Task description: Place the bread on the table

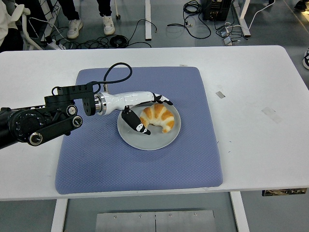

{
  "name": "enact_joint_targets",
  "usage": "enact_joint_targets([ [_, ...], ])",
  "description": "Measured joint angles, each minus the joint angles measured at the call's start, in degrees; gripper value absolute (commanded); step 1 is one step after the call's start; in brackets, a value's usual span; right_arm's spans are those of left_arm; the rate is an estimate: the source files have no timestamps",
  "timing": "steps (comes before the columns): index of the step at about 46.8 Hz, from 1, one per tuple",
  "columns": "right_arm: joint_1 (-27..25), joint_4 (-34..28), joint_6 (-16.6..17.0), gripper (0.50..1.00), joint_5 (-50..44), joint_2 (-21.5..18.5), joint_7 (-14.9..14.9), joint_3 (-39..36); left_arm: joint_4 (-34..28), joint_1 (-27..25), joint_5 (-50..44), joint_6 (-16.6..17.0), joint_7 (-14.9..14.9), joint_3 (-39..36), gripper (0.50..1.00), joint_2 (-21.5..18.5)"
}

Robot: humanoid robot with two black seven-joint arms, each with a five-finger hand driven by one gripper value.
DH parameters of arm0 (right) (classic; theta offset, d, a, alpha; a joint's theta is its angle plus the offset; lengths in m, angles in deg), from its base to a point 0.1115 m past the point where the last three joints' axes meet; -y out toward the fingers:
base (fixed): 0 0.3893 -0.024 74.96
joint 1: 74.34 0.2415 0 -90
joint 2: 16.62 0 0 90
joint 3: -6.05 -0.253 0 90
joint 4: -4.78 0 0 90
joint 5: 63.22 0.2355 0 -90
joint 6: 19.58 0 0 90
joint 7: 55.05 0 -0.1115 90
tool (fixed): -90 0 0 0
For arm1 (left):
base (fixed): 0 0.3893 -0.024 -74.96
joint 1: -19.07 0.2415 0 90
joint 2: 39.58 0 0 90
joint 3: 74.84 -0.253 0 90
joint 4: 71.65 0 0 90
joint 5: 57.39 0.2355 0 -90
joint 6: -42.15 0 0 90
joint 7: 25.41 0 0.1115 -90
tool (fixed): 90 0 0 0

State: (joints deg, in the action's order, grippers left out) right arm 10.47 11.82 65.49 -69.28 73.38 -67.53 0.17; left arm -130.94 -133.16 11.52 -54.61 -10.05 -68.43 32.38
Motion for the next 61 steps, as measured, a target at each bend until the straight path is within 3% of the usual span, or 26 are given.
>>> enact_joint_targets([
  [8,0.0,0.0,0.0,1.0,0.0,0.0,0.0,0.0,0.94,0.01,0.09,0.04,0.3,-0.07,0.892,0.83],
  [13,0.0,0.0,0.0,1.0,0.0,0.0,0.0,0.0,1.8,0.04,0.33,0.1,0.31,-1.37,0.836,1.27],
  [23,0.0,0.0,0.02,1.0,0.0,0.0,0.01,0.0,2.57,-0.08,0.19,0.18,1.76,-3.14,0.807,1.58],
  [28,0.0,0.0,0.02,1.0,0.0,0.0,0.0,0.0,3.49,-0.08,0.19,0.19,2.07,-3.16,0.668,2.15],
  [31,0.0,-0.01,0.02,1.0,0.0,0.0,0.01,0.0,3.57,-0.23,0.2,0.2,2.11,-3.16,0.5,2.29],
  [48,0.0,0.0,0.02,1.0,0.0,0.0,0.01,0.0,3.66,-3.74,-0.72,0.11,3.28,-2.66,0.5,1.64],
  [61,0.0,0.0,0.01,1.0,0.0,0.0,0.01,0.0,3.56,-7.51,-5.13,-0.09,4.08,-1.97,0.5,-2.03],
])
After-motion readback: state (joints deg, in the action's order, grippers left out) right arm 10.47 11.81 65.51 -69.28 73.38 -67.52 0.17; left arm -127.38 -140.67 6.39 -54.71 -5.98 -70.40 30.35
